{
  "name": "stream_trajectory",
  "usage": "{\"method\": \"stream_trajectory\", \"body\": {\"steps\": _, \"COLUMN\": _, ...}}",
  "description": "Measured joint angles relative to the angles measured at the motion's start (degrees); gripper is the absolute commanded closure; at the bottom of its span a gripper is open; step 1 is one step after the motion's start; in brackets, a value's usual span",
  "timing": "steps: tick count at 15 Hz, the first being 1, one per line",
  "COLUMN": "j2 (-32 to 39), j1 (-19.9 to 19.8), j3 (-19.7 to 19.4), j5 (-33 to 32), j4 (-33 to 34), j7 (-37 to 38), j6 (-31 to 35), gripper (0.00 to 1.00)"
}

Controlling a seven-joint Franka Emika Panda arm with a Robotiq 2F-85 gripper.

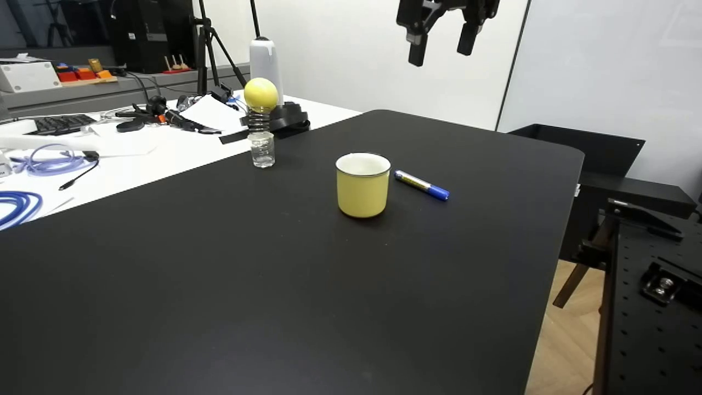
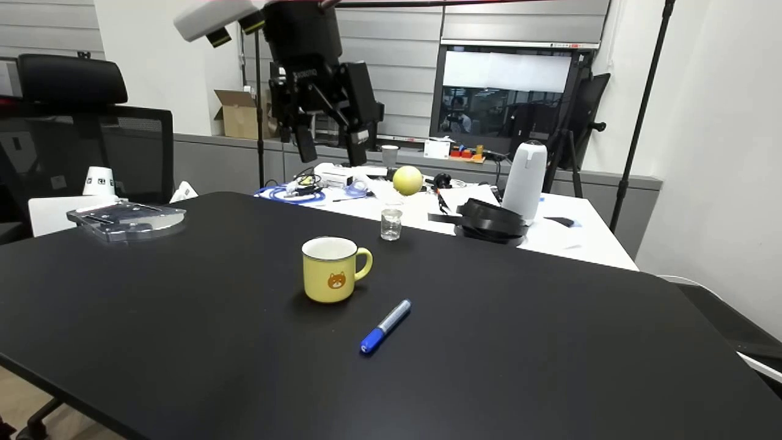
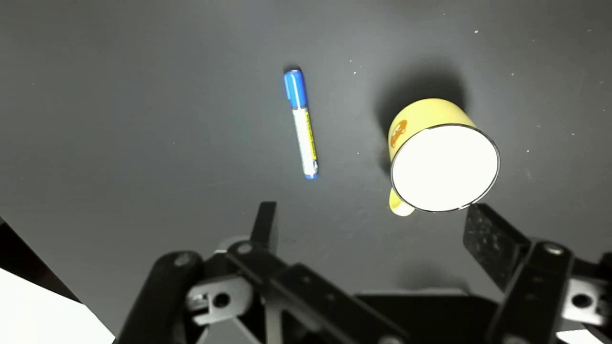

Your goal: Put the marker inside the cup

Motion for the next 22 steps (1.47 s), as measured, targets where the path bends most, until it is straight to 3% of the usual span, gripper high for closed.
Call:
{"method": "stream_trajectory", "body": {"steps": 6, "j2": -0.1, "j1": 0.0, "j3": -0.6, "j5": 2.6, "j4": -0.4, "j7": -2.2, "j6": -0.1, "gripper": 0.0}}
{"method": "stream_trajectory", "body": {"steps": 14, "j2": 7.4, "j1": -0.2, "j3": -15.4, "j5": 23.4, "j4": 5.3, "j7": -29.6, "j6": -4.0, "gripper": 0.0}}
{"method": "stream_trajectory", "body": {"steps": 22, "j2": 25.9, "j1": -2.0, "j3": -15.6, "j5": 25.0, "j4": 18.4, "j7": -30.5, "j6": -10.7, "gripper": 0.0}}
